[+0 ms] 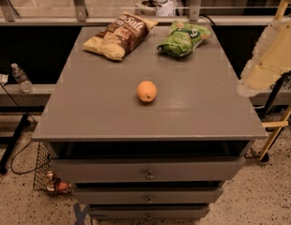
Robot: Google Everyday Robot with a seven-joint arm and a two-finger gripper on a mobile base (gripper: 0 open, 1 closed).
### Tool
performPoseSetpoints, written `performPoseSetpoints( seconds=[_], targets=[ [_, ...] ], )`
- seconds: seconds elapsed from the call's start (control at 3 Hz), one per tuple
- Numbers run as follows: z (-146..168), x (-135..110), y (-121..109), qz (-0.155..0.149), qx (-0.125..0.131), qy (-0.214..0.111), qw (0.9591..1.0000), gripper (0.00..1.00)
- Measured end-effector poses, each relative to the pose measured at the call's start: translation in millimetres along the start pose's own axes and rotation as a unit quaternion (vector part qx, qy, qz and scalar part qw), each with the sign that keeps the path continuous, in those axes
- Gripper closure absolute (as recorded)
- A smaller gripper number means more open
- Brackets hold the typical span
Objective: Move orange near green rice chip bag
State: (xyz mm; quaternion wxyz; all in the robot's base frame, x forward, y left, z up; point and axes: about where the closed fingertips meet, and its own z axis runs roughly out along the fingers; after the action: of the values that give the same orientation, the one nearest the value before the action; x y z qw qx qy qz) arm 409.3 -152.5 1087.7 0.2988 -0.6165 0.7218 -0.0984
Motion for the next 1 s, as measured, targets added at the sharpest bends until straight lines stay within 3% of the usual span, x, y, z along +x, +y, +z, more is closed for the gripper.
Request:
performPoseSetpoints(
  seconds=[0.33, 0.67, 1.0],
  targets=[
    [52, -42, -12, 0.008, -0.043, -0.078, 0.9960, 0.00],
    [117, -96, -19, 0.003, -0.096, -0.132, 0.9865, 0.00],
    [174, -137, -11, -0.002, -0.144, -0.137, 0.9801, 0.00]
  ],
)
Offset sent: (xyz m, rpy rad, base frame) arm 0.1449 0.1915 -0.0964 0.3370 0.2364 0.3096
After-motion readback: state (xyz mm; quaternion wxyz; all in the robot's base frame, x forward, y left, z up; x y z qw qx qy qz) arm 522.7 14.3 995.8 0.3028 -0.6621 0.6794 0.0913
